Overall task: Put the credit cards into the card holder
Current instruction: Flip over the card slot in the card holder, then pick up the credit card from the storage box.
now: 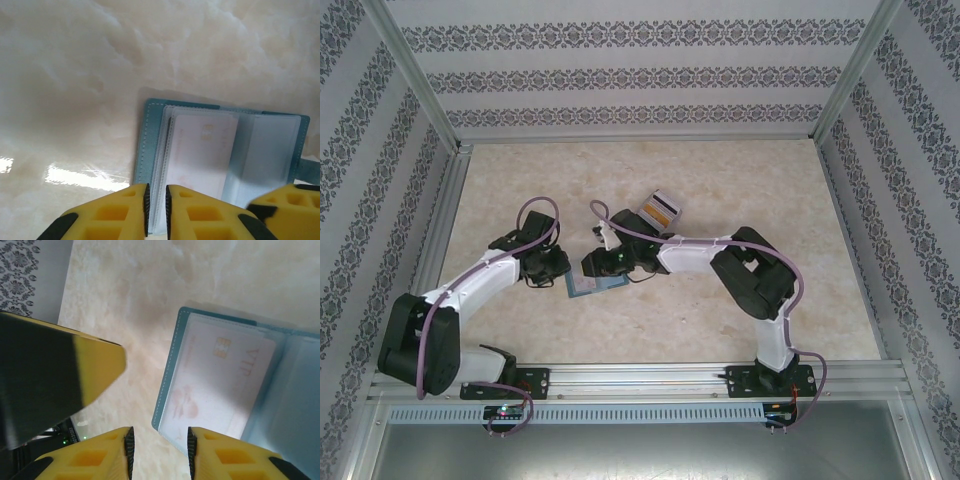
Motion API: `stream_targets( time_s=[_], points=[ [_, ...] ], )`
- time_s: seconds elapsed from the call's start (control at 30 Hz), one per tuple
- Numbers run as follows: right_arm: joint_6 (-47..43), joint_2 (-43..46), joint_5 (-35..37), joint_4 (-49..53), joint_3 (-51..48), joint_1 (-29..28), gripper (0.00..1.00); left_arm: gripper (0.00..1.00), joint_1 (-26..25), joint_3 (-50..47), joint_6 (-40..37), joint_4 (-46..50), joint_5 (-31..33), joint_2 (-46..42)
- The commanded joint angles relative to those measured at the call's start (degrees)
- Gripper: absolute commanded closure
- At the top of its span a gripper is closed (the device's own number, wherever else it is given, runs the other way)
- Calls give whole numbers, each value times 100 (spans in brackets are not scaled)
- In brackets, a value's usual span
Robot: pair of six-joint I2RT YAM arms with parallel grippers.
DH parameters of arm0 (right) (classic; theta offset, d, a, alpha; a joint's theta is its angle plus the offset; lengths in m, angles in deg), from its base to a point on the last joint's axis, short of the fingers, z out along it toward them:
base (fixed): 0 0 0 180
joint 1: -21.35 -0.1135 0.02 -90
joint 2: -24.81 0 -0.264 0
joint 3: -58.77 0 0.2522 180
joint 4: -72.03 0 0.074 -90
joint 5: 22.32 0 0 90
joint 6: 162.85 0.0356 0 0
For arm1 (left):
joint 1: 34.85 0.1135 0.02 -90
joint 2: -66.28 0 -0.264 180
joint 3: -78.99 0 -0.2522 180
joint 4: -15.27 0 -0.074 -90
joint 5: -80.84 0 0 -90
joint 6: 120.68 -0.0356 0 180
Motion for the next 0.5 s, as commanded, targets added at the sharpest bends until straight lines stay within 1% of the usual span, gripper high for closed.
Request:
stream_targets(
  time_s=[0.0,0.33,0.47],
  points=[
    [-402,539,256,294,12,141,63,80,43,308,-86,-447,-332,189],
    [-904,1208,589,699,-340,495,63,79,-29,697,86,-1203,-749,709],
    [-1117,1503,675,881,-445,756,63,79,-156,1029,84,-1204,-777,1010]
  ],
)
